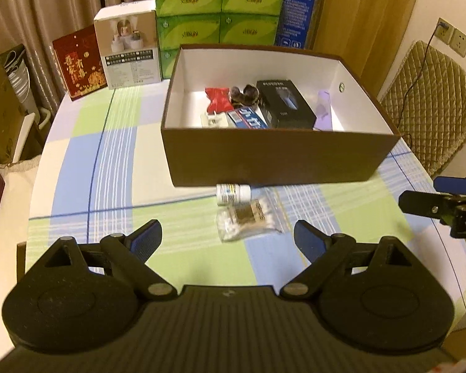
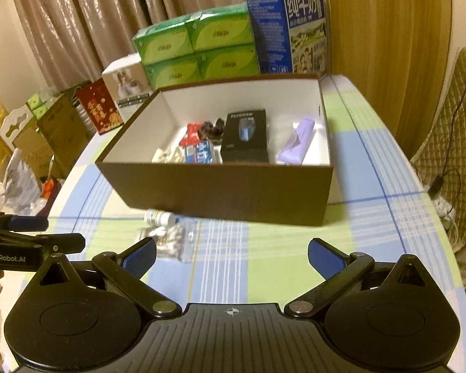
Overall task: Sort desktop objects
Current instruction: 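Withdraw both open tools from the box toward the swab bag and pill bottle, then close the left tool on the cotton swab bag and lift it, then grasp the white pill bottle with the right tool while the left tool holds the swab bag, then carry the swab bag and pill bottle with both tools into the brown box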
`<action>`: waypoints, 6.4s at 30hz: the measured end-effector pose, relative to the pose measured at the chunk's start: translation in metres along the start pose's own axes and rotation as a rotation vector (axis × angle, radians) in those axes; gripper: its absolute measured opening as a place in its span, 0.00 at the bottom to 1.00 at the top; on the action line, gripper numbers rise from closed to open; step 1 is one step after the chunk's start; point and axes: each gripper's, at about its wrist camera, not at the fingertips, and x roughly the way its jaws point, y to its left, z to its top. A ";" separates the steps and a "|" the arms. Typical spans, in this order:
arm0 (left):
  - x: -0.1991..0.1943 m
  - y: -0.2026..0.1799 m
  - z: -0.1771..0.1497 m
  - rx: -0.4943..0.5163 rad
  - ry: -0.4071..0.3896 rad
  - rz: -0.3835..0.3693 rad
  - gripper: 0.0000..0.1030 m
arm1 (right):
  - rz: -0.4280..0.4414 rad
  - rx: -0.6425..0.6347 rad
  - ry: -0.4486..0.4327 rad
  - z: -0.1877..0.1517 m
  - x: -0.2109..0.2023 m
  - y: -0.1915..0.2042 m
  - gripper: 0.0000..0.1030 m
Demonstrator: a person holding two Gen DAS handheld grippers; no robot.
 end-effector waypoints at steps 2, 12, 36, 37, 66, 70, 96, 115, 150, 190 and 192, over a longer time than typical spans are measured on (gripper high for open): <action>-0.001 -0.002 -0.004 0.000 0.007 -0.001 0.87 | 0.002 0.002 0.010 -0.004 -0.001 0.000 0.98; -0.003 -0.015 -0.016 0.008 0.026 0.003 0.87 | 0.012 0.020 0.052 -0.019 0.000 -0.002 0.98; 0.028 -0.024 -0.024 -0.010 0.102 0.023 0.87 | -0.007 0.042 0.140 -0.030 0.030 -0.019 0.98; 0.031 -0.024 -0.024 -0.012 0.104 0.023 0.87 | -0.011 0.046 0.144 -0.030 0.032 -0.021 0.98; 0.142 -0.018 -0.007 0.355 0.080 -0.154 0.67 | -0.162 0.193 0.225 -0.036 0.072 -0.087 0.98; 0.144 -0.020 -0.012 0.344 0.136 -0.210 0.46 | -0.172 0.193 0.231 -0.038 0.072 -0.087 0.98; 0.148 -0.049 -0.017 0.388 0.160 -0.192 0.24 | -0.198 0.240 0.203 -0.056 0.038 -0.092 0.98; 0.080 0.067 -0.071 0.090 0.166 0.053 0.21 | 0.007 0.083 0.196 -0.053 0.074 0.003 0.98; 0.125 0.133 0.007 -0.038 0.099 0.070 0.21 | -0.108 -0.005 0.080 -0.007 0.214 0.128 0.43; 0.028 0.018 0.025 0.085 -0.041 -0.160 0.21 | 0.112 -0.012 0.060 0.019 0.049 0.011 0.43; 0.026 0.008 0.037 0.104 -0.061 -0.172 0.21 | 0.122 -0.013 0.036 0.030 0.041 0.008 0.43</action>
